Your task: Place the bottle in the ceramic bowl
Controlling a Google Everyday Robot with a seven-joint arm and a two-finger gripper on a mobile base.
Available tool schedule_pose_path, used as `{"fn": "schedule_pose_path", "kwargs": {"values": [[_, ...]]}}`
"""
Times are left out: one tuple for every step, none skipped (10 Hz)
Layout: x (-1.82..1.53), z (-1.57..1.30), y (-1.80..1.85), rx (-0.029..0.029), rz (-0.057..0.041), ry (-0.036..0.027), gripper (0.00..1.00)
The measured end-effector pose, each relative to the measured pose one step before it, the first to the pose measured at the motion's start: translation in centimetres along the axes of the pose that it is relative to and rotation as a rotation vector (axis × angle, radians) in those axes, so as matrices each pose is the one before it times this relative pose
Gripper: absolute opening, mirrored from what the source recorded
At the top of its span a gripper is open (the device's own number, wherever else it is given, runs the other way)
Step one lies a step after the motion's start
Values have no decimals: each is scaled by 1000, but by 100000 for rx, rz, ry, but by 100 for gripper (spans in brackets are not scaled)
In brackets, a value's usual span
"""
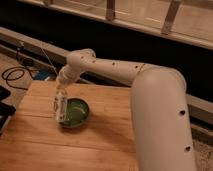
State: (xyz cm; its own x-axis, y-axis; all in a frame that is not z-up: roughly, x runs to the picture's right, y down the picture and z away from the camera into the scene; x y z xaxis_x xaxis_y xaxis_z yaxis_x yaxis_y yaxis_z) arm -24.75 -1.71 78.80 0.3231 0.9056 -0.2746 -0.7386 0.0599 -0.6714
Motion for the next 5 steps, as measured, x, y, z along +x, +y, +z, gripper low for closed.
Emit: {"fn": "schedule_pose_path", "kwargs": {"values": [[17,14,-36,37,33,32,48],[-3,87,147,-85,-199,110,60],[-12,18,63,-38,-72,14,70],[4,-16,-44,34,47,-20,77],[-7,-50,-65,38,89,-71,80]]}}
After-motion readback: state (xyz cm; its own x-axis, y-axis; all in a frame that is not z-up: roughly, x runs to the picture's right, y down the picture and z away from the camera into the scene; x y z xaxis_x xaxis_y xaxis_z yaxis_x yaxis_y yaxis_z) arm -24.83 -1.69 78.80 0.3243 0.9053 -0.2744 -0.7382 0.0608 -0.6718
